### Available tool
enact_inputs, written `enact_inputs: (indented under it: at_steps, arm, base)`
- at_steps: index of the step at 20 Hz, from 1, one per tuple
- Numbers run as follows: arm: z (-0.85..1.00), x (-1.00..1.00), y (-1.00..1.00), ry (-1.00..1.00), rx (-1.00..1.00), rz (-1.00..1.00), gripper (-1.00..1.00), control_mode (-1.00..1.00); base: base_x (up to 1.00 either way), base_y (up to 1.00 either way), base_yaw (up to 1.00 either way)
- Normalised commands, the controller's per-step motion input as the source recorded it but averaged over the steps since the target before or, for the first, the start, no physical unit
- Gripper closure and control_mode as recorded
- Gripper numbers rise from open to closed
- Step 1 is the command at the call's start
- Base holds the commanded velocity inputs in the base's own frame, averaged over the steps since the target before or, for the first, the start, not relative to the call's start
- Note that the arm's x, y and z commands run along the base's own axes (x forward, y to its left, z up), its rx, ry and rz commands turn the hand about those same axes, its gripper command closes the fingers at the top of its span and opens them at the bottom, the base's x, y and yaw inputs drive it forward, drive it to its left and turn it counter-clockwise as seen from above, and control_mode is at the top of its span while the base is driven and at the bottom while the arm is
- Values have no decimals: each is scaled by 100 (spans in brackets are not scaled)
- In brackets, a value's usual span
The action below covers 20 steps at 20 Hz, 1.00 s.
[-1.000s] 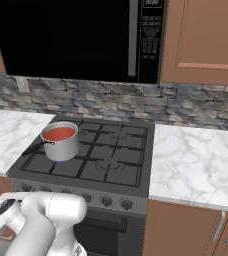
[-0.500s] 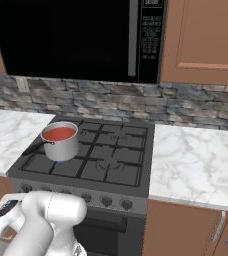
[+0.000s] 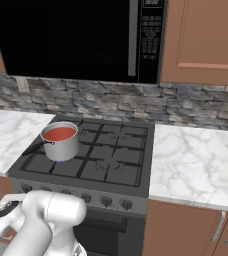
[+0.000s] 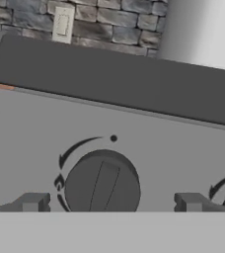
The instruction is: Wait until the marinara sauce is simmered to a deep red color and then turn off the stove.
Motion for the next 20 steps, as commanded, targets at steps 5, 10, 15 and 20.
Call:
enact_inputs:
  at_steps: [5, 10, 15, 20]
  arm:
    - [-3, 3, 23, 0, 0, 0, -100, -100]
    - [-5, 7, 4, 0, 0, 0, -100, -100]
    - [-9, 8, 0, 0, 0, 0, -100, -100]
    - [-7, 8, -3, 0, 0, 0, -100, -100]
  base:
    - [0, 0, 0]
    - [0, 0, 0]
    - [0, 0, 0]
    - [0, 0, 0]
